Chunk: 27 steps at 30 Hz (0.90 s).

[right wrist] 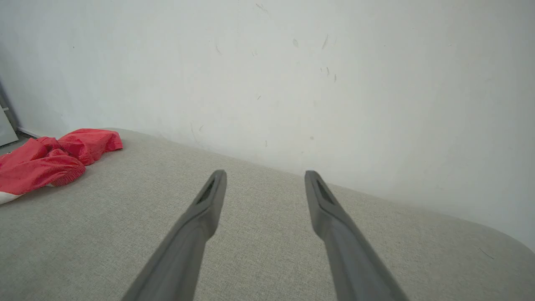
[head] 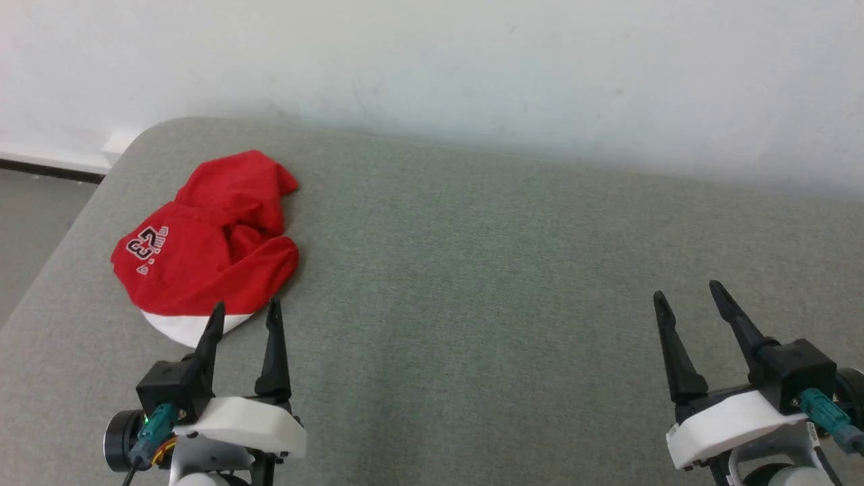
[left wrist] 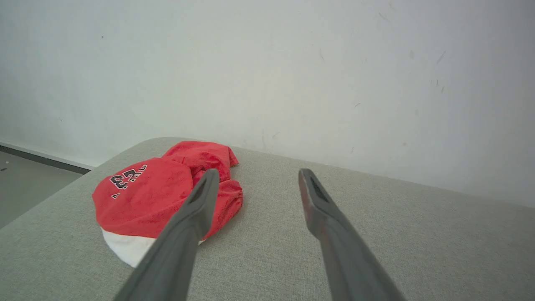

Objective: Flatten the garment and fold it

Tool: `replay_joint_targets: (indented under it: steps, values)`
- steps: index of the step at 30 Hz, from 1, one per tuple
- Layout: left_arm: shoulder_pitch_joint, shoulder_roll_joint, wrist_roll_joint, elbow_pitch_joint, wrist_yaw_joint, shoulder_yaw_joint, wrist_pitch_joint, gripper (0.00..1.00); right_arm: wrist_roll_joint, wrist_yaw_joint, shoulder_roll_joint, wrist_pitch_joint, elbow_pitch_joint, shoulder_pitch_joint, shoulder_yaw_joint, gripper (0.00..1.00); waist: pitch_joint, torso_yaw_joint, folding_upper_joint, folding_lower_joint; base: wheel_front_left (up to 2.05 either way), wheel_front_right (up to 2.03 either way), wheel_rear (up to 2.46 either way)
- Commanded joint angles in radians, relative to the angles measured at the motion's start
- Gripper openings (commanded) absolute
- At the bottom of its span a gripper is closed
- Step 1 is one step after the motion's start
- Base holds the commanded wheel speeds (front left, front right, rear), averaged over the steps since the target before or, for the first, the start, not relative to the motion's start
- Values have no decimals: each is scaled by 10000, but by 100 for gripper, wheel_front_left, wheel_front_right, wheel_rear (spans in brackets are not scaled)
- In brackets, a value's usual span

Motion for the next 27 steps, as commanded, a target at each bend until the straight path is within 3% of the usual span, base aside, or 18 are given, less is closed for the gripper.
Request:
replay_joint_targets:
  steps: [1, 27]
  values:
    - [18, -10, -128, -31, 100, 18, -127, 100, -41, -3, 19, -46, -120, 130, 32, 100, 41, 285, 0, 0, 0, 0, 0]
    - [-599, -14, -997, -160, 353, -291, -650, 100, -22, -5, 27, -145, -775, 268, 434, 100, 420, 1764, 0, 0, 0, 0, 0]
